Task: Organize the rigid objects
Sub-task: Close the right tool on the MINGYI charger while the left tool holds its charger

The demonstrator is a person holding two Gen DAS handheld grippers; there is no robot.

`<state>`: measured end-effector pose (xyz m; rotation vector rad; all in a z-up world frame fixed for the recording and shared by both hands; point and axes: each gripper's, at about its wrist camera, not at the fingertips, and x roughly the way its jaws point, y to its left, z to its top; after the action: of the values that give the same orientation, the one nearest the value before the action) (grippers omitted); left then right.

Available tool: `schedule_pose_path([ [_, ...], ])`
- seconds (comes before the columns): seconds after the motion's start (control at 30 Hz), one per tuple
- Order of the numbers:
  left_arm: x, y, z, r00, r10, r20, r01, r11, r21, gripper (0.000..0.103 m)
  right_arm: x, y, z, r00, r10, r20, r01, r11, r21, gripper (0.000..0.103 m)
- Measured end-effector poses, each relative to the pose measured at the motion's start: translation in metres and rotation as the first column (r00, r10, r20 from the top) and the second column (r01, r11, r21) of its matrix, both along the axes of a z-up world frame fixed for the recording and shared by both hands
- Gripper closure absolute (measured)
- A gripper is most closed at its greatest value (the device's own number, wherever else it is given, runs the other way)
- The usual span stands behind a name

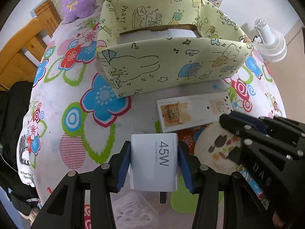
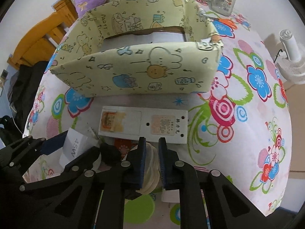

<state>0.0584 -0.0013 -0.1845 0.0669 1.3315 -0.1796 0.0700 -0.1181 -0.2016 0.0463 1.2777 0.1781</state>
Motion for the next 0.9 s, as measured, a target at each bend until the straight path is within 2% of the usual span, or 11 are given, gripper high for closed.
schedule_pose_path([
  [0.3,-0.012,-0.010,-0.001,1.000,0.008,-0.023,-0.009,1.000,-0.020,0.054,-0.008,-0.038,-0.006,0.997,-0.076,0.006,0.076,0.994,-0.073,0.087],
  [0.4,-0.015,-0.017,-0.001,1.000,-0.004,-0.019,0.004,1.000,-0.017,0.054,-0.011,-0.049,-0.011,0.995,-0.098,-0.025,0.097,0.994,-0.051,0.087],
  [0.43,-0.016,-0.019,-0.001,1.000,-0.006,-0.021,0.006,1.000,-0.020,0.054,-0.012,-0.051,-0.012,0.994,-0.099,-0.037,0.098,0.995,-0.036,0.083],
  [0.5,-0.018,-0.021,-0.001,1.000,-0.010,-0.023,0.009,1.000,-0.021,0.054,-0.014,-0.052,-0.011,0.995,-0.087,-0.052,0.087,0.996,-0.012,0.060],
  [0.53,-0.020,-0.022,-0.001,1.000,-0.011,-0.024,0.011,1.000,-0.018,0.054,-0.016,-0.051,-0.009,0.995,-0.085,-0.043,0.084,0.996,-0.006,0.042],
  [0.57,-0.021,-0.022,0.000,1.000,-0.011,-0.025,0.010,1.000,-0.018,0.053,-0.018,-0.050,-0.004,0.997,-0.079,-0.024,0.079,0.997,0.007,0.030],
  [0.63,-0.023,-0.021,0.000,1.000,-0.006,-0.027,0.005,1.000,-0.013,0.054,-0.020,-0.045,0.001,0.998,-0.056,-0.007,0.056,0.998,0.015,0.023],
  [0.83,-0.030,-0.012,0.000,1.000,0.010,-0.024,-0.009,1.000,0.007,0.054,-0.024,-0.025,-0.001,0.999,-0.011,-0.047,0.012,0.999,0.031,0.023],
  [0.9,-0.032,-0.008,-0.001,1.000,0.012,-0.025,-0.012,1.000,0.016,0.054,-0.025,-0.018,-0.003,0.999,0.006,-0.043,-0.005,1.000,0.008,0.023],
])
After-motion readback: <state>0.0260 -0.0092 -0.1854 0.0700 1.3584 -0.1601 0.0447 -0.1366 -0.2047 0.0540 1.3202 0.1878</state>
